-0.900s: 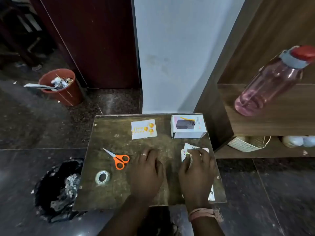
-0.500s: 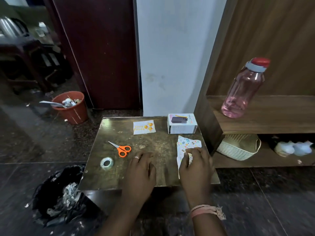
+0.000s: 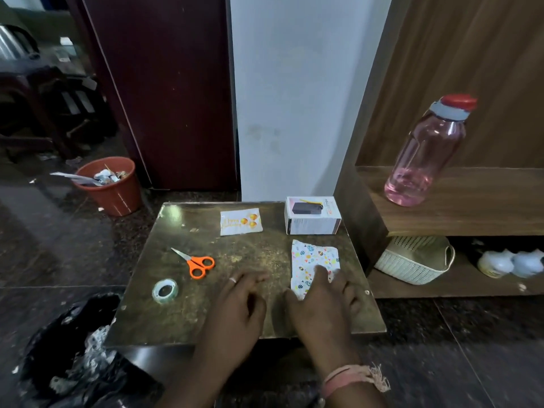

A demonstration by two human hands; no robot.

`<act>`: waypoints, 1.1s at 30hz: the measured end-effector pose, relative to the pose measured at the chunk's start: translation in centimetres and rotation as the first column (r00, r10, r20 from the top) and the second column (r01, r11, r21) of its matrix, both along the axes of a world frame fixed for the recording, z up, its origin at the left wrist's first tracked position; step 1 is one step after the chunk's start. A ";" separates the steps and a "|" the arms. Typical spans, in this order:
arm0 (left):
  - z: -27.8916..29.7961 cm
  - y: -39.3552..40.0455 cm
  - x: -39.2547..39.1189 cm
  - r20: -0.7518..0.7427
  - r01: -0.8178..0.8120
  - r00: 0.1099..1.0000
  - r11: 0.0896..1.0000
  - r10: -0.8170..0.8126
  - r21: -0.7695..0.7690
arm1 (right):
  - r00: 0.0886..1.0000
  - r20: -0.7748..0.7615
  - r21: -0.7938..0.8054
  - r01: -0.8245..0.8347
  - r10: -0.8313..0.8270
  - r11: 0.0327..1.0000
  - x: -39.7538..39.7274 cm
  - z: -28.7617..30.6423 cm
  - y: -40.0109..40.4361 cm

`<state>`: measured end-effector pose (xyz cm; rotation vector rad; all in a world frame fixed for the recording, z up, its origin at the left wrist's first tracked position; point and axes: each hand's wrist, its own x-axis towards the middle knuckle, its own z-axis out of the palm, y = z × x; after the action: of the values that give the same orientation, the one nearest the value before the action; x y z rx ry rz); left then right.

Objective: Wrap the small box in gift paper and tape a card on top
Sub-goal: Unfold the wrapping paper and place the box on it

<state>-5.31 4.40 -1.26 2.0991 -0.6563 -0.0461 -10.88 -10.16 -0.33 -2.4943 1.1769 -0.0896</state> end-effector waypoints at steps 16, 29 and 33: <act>1.1 0.9 1.2 -0.630 -0.338 0.775 0.874 0.047 -0.350 | 0.697 0.613 0.685 -0.235 -0.372 0.689 -0.4 1.1 3.4; 3.6 3.1 2.8 -0.699 -0.428 0.715 0.775 -0.025 -0.466 | 0.541 0.513 0.853 -0.237 -0.666 0.465 -0.4 -0.5 -2.6; 3.8 3.6 3.0 -0.660 -0.471 0.750 0.735 0.042 -0.489 | 0.469 0.768 0.521 -0.059 -0.437 0.852 -1.0 0.6 -2.6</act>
<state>-2.30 8.02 2.51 1.3562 0.0696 -0.2922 -11.88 -12.72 0.32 -1.4420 0.8369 -0.9121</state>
